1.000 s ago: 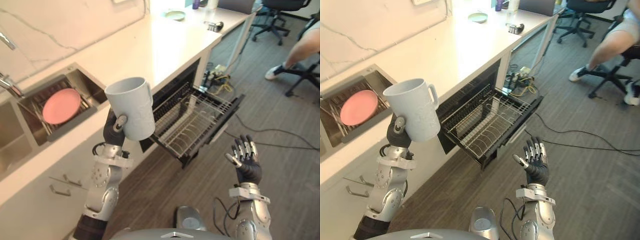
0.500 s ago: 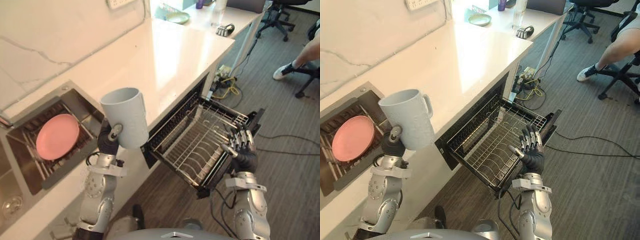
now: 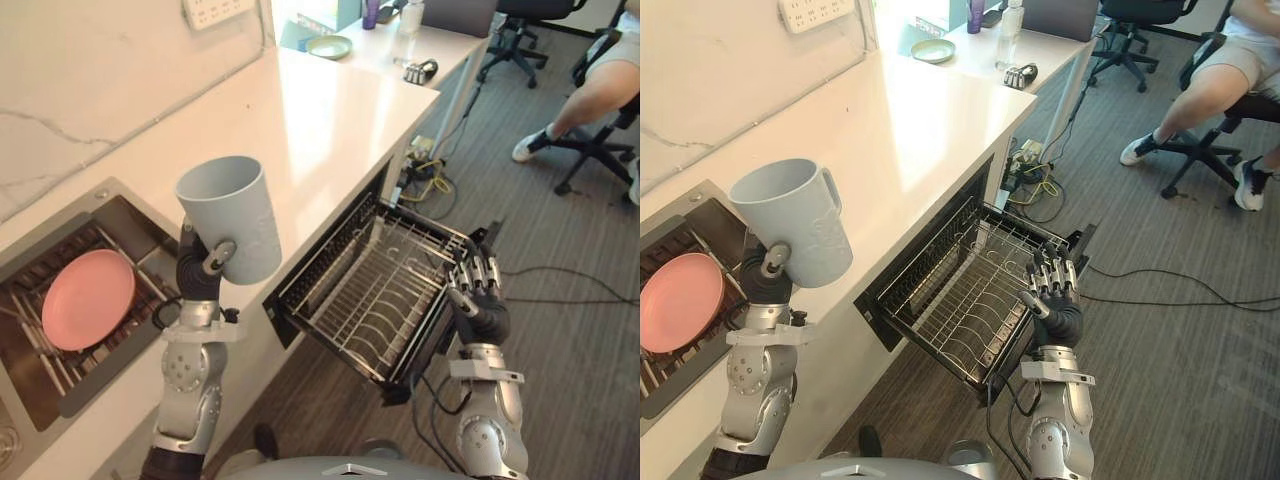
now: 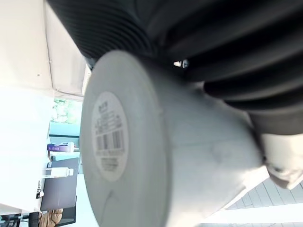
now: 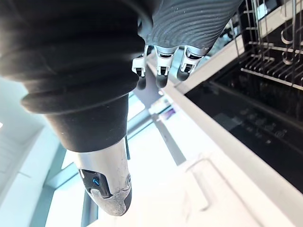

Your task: Walk over to the sink, pick up the cup, carry it to the dishwasher, place the cup inside the dishwasher, then close the dishwasher door

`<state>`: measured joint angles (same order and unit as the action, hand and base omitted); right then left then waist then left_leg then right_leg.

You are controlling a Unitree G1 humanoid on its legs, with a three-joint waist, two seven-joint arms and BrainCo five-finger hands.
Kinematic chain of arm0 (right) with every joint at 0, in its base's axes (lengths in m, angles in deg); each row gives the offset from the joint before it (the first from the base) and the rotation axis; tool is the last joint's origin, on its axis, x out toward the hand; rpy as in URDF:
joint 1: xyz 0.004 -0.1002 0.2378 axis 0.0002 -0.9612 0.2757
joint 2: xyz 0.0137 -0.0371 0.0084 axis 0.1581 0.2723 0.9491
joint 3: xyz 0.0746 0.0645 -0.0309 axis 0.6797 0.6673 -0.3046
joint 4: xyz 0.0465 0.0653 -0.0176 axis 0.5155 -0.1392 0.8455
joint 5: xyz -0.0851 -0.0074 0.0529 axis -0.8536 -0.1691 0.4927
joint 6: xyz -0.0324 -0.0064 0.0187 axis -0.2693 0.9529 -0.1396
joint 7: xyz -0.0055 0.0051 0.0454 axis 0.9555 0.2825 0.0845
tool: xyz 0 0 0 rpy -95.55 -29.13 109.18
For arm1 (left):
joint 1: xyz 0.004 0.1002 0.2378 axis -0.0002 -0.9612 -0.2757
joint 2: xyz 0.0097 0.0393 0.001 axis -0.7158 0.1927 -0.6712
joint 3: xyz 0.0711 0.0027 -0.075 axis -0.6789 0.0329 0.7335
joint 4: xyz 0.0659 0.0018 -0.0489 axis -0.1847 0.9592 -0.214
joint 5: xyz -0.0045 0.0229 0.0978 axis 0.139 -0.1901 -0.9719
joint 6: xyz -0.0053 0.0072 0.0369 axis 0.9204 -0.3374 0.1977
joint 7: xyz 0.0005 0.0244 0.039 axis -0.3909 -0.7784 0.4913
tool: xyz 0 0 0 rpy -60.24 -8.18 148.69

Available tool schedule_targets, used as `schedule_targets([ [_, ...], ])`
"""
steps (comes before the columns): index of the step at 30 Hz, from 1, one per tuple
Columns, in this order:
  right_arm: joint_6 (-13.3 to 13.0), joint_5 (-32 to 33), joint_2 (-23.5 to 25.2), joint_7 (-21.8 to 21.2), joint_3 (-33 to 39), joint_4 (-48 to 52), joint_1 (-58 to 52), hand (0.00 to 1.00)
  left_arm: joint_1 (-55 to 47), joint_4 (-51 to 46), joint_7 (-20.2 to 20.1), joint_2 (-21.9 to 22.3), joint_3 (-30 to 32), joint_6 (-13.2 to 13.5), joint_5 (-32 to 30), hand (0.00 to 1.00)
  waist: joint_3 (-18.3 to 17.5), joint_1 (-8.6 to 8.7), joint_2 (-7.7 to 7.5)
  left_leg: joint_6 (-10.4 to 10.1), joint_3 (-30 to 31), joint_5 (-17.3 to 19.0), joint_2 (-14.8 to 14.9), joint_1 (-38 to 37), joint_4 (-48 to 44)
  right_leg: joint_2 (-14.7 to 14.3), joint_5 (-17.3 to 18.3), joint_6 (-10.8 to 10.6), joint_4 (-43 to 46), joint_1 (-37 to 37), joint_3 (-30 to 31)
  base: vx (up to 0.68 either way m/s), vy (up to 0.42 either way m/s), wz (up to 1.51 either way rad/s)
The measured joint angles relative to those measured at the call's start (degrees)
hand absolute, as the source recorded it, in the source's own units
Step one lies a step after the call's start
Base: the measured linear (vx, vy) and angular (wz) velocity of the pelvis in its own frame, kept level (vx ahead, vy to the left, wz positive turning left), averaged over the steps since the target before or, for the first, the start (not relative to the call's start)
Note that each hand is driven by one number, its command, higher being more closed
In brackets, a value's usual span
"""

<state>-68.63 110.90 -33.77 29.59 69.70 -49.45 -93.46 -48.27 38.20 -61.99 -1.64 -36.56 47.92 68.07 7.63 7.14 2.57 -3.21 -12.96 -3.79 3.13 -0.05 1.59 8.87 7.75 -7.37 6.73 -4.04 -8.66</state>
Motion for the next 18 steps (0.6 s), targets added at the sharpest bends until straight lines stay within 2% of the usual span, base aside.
schedule_targets([
  [2,0.2,1.2,0.0,-1.7,-0.3,1.5,0.0,0.00,0.9,0.7,2.2,0.0,0.0,0.3,-2.4,1.00,0.0,0.22,-0.06,0.6,-0.5,-0.5,-0.3,-0.2,1.0,0.4,-0.7,-0.3,-0.9,0.0,0.0,-0.06,0.088,-0.12],
  [3,0.7,2.2,-0.2,-2.7,-0.5,2.9,0.3,0.00,1.8,2.4,4.8,0.1,0.1,0.8,-5.2,1.00,0.0,0.34,-0.03,0.8,-1.1,-1.0,-0.7,-0.7,1.9,0.6,-1.2,-0.5,-1.5,0.0,0.2,-0.06,0.098,-0.23],
  [4,3.1,5.0,-0.3,-4.3,-0.8,3.5,1.4,0.00,2.5,4.3,11.5,0.0,0.1,1.4,-12.2,1.00,0.0,0.41,-0.04,0.9,-2.0,-1.3,-0.7,-1.3,2.8,0.6,-2.1,-0.6,-2.2,0.0,0.4,-0.05,0.072,-0.30],
  [5,3.9,6.0,-0.6,-4.5,-1.1,3.9,1.9,0.00,3.1,5.3,13.6,0.1,0.2,1.6,-14.0,1.00,0.0,0.50,-0.09,1.0,-2.4,-1.4,-0.7,-1.4,2.8,0.6,-2.4,-0.6,-2.5,0.1,0.3,-0.06,0.076,-0.36],
  [7,6.4,9.1,-1.4,-6.2,-2.3,5.3,2.7,0.00,5.7,8.7,22.8,0.0,0.3,1.7,-23.5,1.00,0.0,0.75,-0.16,1.1,-3.1,-1.4,-1.1,-1.5,2.9,0.8,-3.4,-0.6,-3.5,0.1,0.3,-0.06,0.069,-0.21],
  [11,12.6,14.8,-2.6,-8.0,-4.1,5.3,4.3,0.00,9.7,10.9,36.5,-0.1,0.4,1.7,-40.8,1.00,0.0,1.12,-0.17,1.5,-4.0,-1.9,-1.2,-1.5,3.1,0.8,-4.4,-0.6,-4.6,0.2,0.7,-0.05,0.049,-0.12],
  [12,13.3,15.5,-3.0,-8.1,-4.8,5.3,4.5,0.00,10.0,11.1,37.4,-0.1,0.3,1.8,-42.4,1.00,0.0,1.13,-0.17,1.5,-4.1,-2.0,-1.1,-1.5,3.2,0.8,-4.6,-0.5,-4.7,0.3,0.8,-0.04,0.025,-0.09],
  [14,16.6,18.8,-4.5,-8.1,-7.6,5.2,5.6,0.00,11.9,14.2,40.1,-0.4,0.2,1.3,-46.7,1.00,-0.1,1.11,-0.18,1.5,-4.3,-2.2,-1.1,-1.2,3.2,0.7,-5.2,-0.5,-5.5,0.6,1.4,-0.04,0.031,-0.11],
  [16,17.8,21.5,-4.4,-6.6,-10.1,4.9,7.2,0.00,12.9,17.0,43.2,-0.6,-0.1,-0.2,-50.3,1.00,-0.1,1.24,-0.21,1.6,-4.3,-2.4,-1.2,-0.8,3.2,0.6,-6.0,-0.5,-6.1,0.9,1.7,-0.02,0.022,-0.10],
  [18,18.0,21.5,-4.3,-4.7,-12.1,4.4,7.9,0.00,13.5,18.9,45.6,-0.6,-0.5,-1.8,-53.2,1.00,-0.1,1.25,-0.25,1.9,-4.3,-2.7,-1.3,-0.7,3.0,0.7,-6.5,-0.5,-6.3,0.9,1.7,0.00,0.011,-0.02],
])
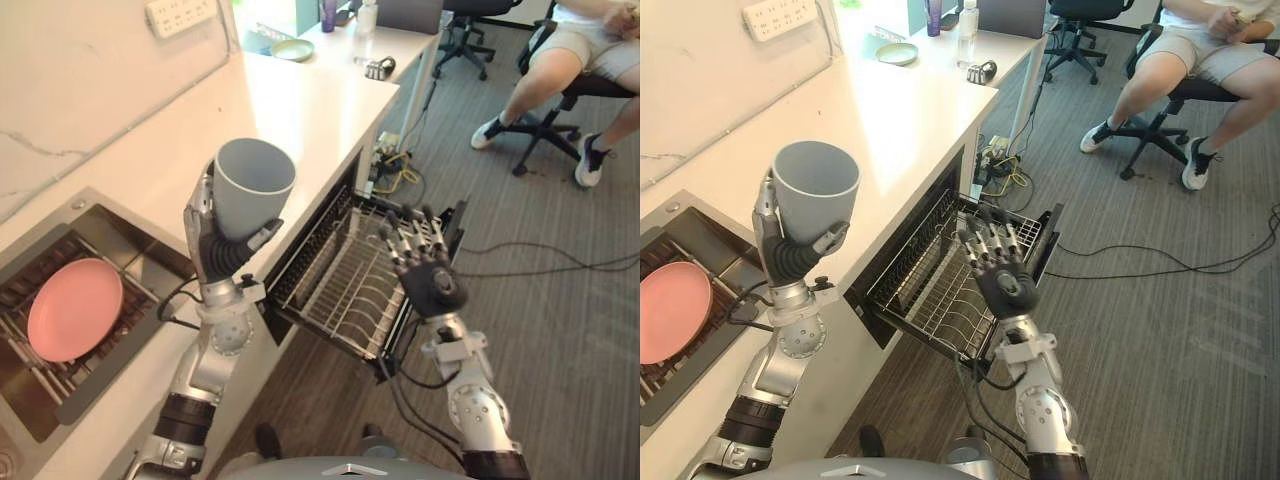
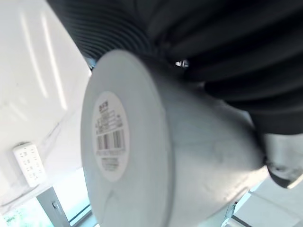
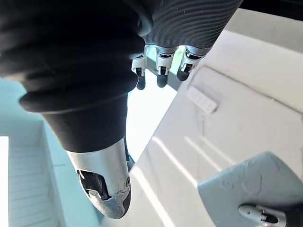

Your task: Walk over to the sink, pick up the cup, carry it to the dishwasher, place the cup inside the dishwasher, then close the dishwasher door

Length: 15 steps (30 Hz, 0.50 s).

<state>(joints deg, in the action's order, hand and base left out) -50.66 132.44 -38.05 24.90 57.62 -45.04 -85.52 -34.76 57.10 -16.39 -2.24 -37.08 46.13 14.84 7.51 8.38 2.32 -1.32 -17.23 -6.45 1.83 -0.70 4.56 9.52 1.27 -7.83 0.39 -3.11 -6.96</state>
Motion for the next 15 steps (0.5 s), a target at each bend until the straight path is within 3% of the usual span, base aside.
schedule_targets([
  [4,-2.8,-2.0,0.0,3.0,-3.0,-0.1,0.5,0.00,0.5,1.5,4.3,-0.7,-2.3,-4.3,-3.9,1.00,-0.3,-0.09,-0.38,0.3,0.7,-0.6,-0.2,0.7,0.0,0.1,-0.4,-0.1,0.0,0.2,-0.5,-0.02,0.018,0.07],
  [9,-5.0,-3.5,0.0,5.2,-4.3,-2.6,2.2,0.00,1.0,4.6,7.9,-1.4,-4.6,-6.2,-8.5,1.00,-1.4,-0.48,-1.79,0.6,1.9,-1.5,-0.3,1.3,0.4,0.2,-0.5,0.0,0.1,0.3,-1.8,-0.06,0.030,0.14],
  [15,-7.1,-8.9,-0.2,10.4,-7.3,-2.6,5.1,0.00,1.4,4.9,8.3,-2.1,-8.4,-9.1,-10.4,1.00,-1.9,-1.00,-1.96,1.2,3.7,-2.8,-0.5,2.1,0.4,0.4,-0.2,0.6,0.7,0.3,-3.4,-0.07,0.040,0.15],
])
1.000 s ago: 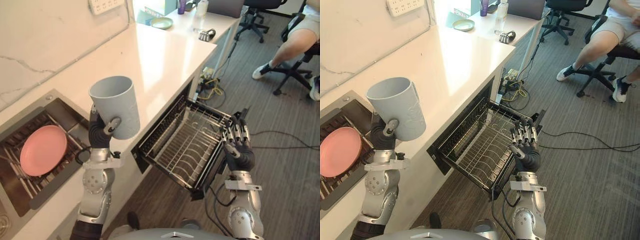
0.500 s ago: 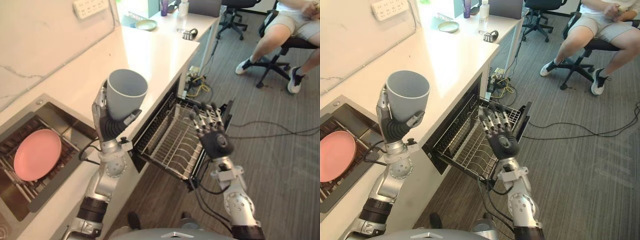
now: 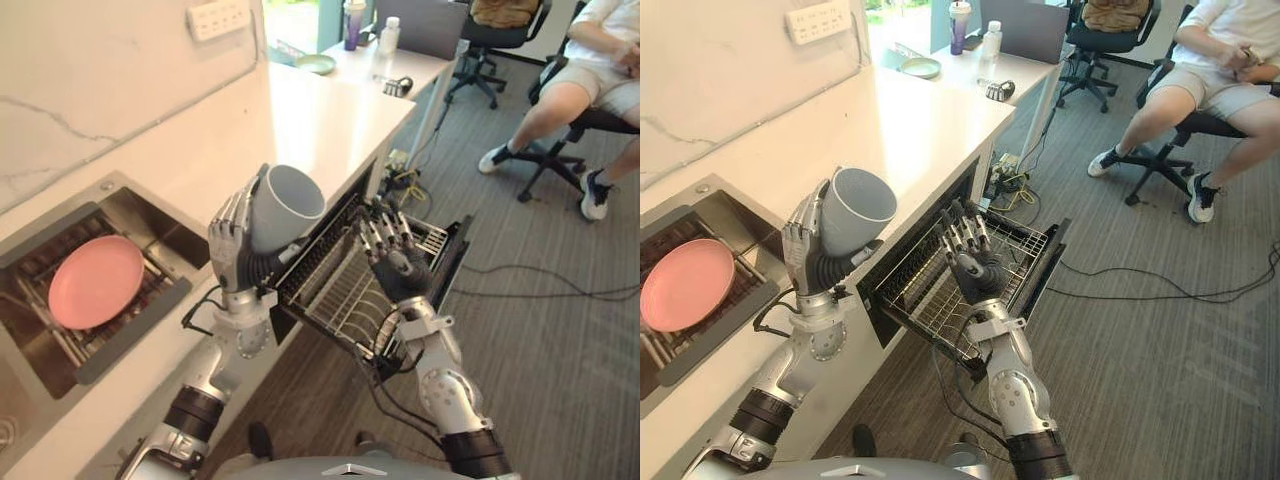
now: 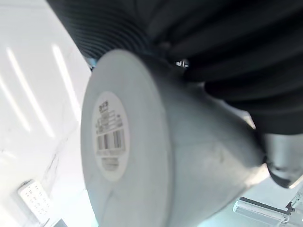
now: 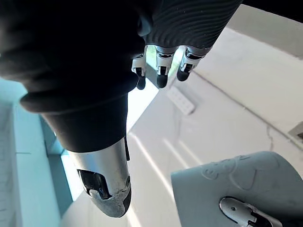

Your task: Walk over to the sink, pick up the cup, carry it to the dishwasher, place the cup inside the dishwasher, then close the dishwasher door

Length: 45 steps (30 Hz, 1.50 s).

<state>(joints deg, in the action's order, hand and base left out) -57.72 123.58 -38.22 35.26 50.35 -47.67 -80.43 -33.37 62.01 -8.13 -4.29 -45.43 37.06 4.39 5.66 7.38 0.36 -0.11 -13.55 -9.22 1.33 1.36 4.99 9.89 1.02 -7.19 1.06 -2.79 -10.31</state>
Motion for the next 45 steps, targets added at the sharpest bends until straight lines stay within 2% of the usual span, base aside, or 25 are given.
schedule_targets([
  [4,-0.2,-0.7,0.0,3.9,-2.5,-0.1,1.4,0.00,0.1,1.6,0.5,0.0,-2.5,-1.4,-1.5,1.00,-0.5,-0.76,-0.09,-0.3,1.2,-0.5,0.0,0.7,0.0,0.0,-0.2,0.3,0.2,0.0,-1.3,-0.05,0.035,0.16],
  [6,-0.2,-0.8,-0.1,4.4,-4.3,-1.3,3.5,0.00,0.1,2.7,0.6,0.0,-3.2,-1.8,-2.2,1.00,-0.6,-1.05,-0.08,-0.2,1.3,-0.7,0.0,0.8,0.0,0.0,-0.4,0.5,0.2,-0.1,-1.4,-0.04,0.027,0.05],
  [10,0.2,-1.5,-0.1,7.4,-7.1,-2.4,6.0,0.00,0.9,3.5,1.5,-1.2,-6.4,-2.0,-2.2,1.00,-0.9,-1.44,-0.31,-0.4,2.5,-0.8,0.1,1.0,0.0,0.0,-0.5,0.8,0.1,-0.3,-1.7,-0.02,0.014,0.08],
  [13,0.5,-2.2,-0.2,8.4,-8.1,-2.6,6.7,0.00,1.3,4.8,1.5,-1.3,-7.1,-2.1,-2.0,1.00,-1.9,-2.23,-0.65,-0.5,2.7,-0.9,0.2,1.2,0.0,0.0,-0.7,0.9,-0.3,-0.3,-1.7,0.00,0.000,0.00],
  [18,1.2,-2.5,-0.2,10.2,-9.4,-4.3,9.1,0.00,1.4,5.0,0.2,-1.8,-7.3,-3.3,-0.9,1.00,-2.6,-2.56,-1.19,-0.4,2.9,-0.9,0.3,1.3,0.0,-0.2,-1.0,0.8,-0.9,-0.6,-1.9,0.00,-0.002,0.01],
  [28,3.0,-2.9,-1.6,10.7,-12.9,-4.4,13.1,0.00,3.9,7.1,-1.0,-3.6,-9.3,-4.4,1.2,1.00,-2.6,-2.98,-1.31,-0.5,3.4,-1.1,0.3,1.3,0.0,-0.3,-1.4,0.6,-1.7,-1.3,-2.4,0.01,-0.002,0.02],
  [34,3.5,-2.9,-2.0,11.8,-13.4,-5.9,13.5,0.00,4.7,6.4,-4.9,-4.6,-10.5,-5.8,2.8,1.00,-2.8,-3.87,-1.50,-0.6,3.6,-1.1,0.3,1.3,0.0,-0.3,-1.4,0.6,-1.8,-1.4,-2.7,0.00,0.000,0.00],
  [37,4.4,-2.9,-2.3,12.2,-15.0,-6.4,13.8,0.00,4.8,5.1,-5.3,-5.6,-11.5,-6.5,3.9,1.00,-3.0,-3.86,-1.82,-0.6,3.7,-1.1,0.3,1.3,0.0,-0.4,-1.5,0.6,-1.9,-1.5,-2.7,0.00,0.000,0.00],
  [45,4.6,-5.3,-2.2,14.1,-16.9,-6.2,14.9,0.00,5.7,2.5,-5.9,-6.8,-11.8,-7.2,4.2,1.00,-3.1,-3.96,-1.83,-0.6,3.7,-1.1,0.4,1.3,0.0,-0.7,-1.6,0.7,-2.0,-1.6,-2.7,0.00,0.000,0.00],
])
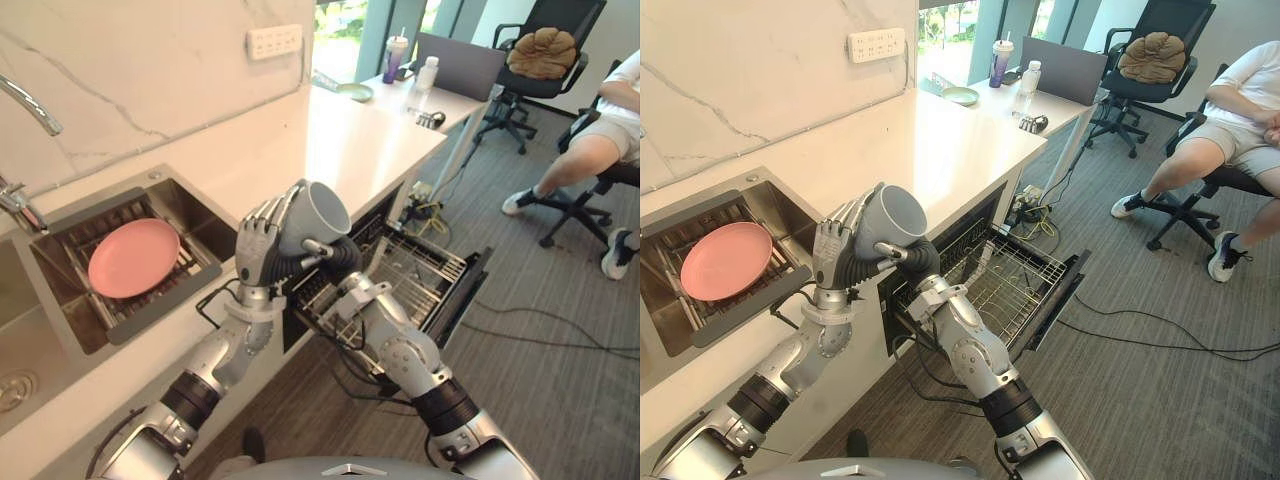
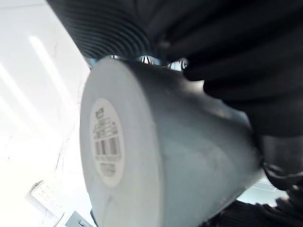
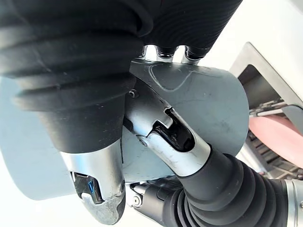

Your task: Walk over to the sink, pick up the cup, carry it to the dishwasher, place the cup inside the dishwasher, then close the dishwasher door

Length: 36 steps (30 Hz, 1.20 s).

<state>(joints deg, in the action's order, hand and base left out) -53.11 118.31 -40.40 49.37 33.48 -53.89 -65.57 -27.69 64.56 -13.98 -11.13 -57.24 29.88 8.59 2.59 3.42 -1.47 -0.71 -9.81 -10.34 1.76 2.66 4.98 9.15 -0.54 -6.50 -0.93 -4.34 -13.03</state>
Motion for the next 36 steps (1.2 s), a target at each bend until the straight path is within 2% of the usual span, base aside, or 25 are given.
schedule_targets([
  [4,-0.3,-0.1,0.2,0.9,-0.3,0.1,0.9,0.00,0.5,-0.7,-0.1,-0.4,0.0,-0.6,0.7,1.00,0.0,0.06,0.01,-0.1,0.0,-0.2,-0.1,0.0,0.0,-0.1,0.0,0.0,0.1,0.1,0.0,0.00,0.000,0.00],
  [13,-10.1,0.0,2.0,4.1,-2.5,2.5,1.0,0.00,1.2,-5.9,-0.3,0.5,-0.1,-2.3,1.6,1.00,0.0,0.19,0.07,-0.2,0.1,-0.4,-0.3,-0.1,0.0,0.1,0.2,-0.2,1.2,0.4,-0.1,0.00,0.000,0.00],
  [14,-10.7,0.0,2.4,4.2,-2.5,2.5,1.0,1.00,1.3,-6.2,-0.3,0.7,-0.1,-2.4,1.6,1.00,0.0,0.20,0.08,-0.3,0.2,-0.5,-0.3,-0.1,0.0,0.1,0.2,-0.2,1.3,0.5,-0.2,0.00,0.000,0.00],
  [16,-12.1,-0.1,3.2,4.6,-2.5,2.8,1.0,1.00,1.9,-6.4,-0.2,1.1,-0.1,-2.9,1.6,1.00,-0.1,0.20,0.22,-0.3,0.3,-0.5,-0.4,-0.1,0.0,0.2,0.2,-0.2,1.5,0.5,-0.2,0.00,0.000,0.00],
  [24,-13.1,-1.7,3.5,5.9,-2.7,4.3,1.0,1.00,1.9,-7.1,1.2,2.0,0.0,-3.3,1.7,1.00,-0.9,0.08,1.46,-0.3,0.5,-0.5,-0.7,-0.1,0.0,0.6,0.2,-0.2,1.7,0.6,-0.1,0.00,0.000,0.00],
  [31,-14.7,3.2,3.4,5.1,-3.8,4.2,1.0,1.00,1.9,-7.2,2.5,2.0,-0.4,-3.3,1.4,1.00,-1.0,-0.12,1.68,-0.3,0.7,-0.5,-0.6,-0.1,0.0,0.6,0.2,-0.2,1.7,0.6,-0.2,0.00,0.000,0.00],
  [32,-15.2,3.7,3.4,5.0,-4.0,3.9,1.0,1.00,1.9,-7.1,2.6,2.0,-0.4,-3.2,1.4,0.00,-1.1,-0.19,1.73,-0.3,0.8,-0.5,-0.5,-0.1,0.0,0.5,0.2,-0.2,1.6,0.5,-0.2,0.00,0.000,0.00],
  [36,-19.6,5.0,3.4,5.0,-4.1,2.2,1.5,1.00,1.8,-5.9,3.2,1.9,-2.8,-0.6,1.2,0.00,-1.1,-0.87,1.75,-0.4,1.6,-0.5,-0.2,0.0,0.0,0.3,0.1,0.0,1.3,0.3,-0.1,0.00,-0.006,0.02],
])
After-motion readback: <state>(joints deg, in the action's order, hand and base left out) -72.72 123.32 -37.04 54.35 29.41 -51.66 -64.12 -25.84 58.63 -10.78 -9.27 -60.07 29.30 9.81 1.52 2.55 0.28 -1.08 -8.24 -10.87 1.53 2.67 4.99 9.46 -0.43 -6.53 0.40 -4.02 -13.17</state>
